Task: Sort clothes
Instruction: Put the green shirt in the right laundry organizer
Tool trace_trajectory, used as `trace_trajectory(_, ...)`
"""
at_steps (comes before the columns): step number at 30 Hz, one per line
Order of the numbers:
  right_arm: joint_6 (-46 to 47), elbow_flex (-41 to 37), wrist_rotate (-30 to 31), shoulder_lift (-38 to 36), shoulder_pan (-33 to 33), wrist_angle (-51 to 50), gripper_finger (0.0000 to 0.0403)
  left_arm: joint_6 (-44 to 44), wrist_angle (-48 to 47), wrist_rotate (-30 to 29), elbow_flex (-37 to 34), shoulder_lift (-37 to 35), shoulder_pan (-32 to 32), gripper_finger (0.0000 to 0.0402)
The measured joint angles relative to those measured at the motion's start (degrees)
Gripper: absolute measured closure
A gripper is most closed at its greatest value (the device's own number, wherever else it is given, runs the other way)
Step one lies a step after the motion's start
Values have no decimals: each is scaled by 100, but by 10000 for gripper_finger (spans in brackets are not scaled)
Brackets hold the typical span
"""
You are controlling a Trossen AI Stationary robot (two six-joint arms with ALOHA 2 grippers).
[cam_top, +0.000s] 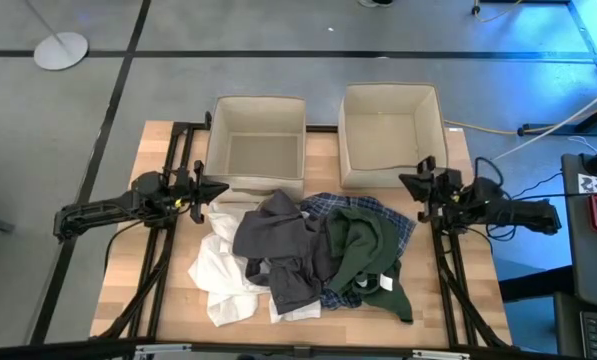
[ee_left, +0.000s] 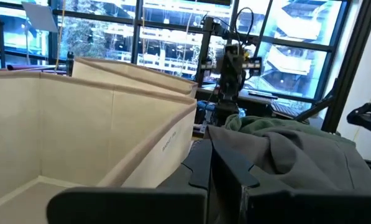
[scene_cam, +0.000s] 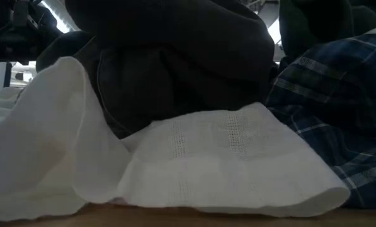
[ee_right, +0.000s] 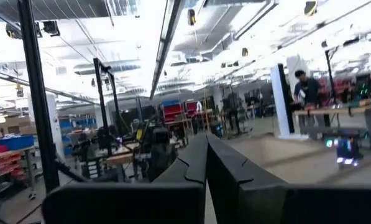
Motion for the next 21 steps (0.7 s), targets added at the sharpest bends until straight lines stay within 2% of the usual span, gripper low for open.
trace_trajectory(4, -241, 733, -31, 400, 0, -417, 383, 78, 0, -3, 0, 0, 2, 398)
trace_trajectory(7, -235, 1252, -22, 902, 0, -1002, 351, 284, 0, -5, 0, 0, 2, 398)
trace_trajectory(14, -252, 2184, -22, 2161, 0, -1712, 219, 54, -26, -7, 0, 0, 2, 398)
trace_trajectory(18, -228, 2990, -27, 2904, 2, -2958, 143, -96, -28, -4, 2, 0, 2, 398)
trace_trajectory(21, -100, 3582, -238, 3427, 7, -3917, 101, -96, -28, -4, 0, 0, 2, 398)
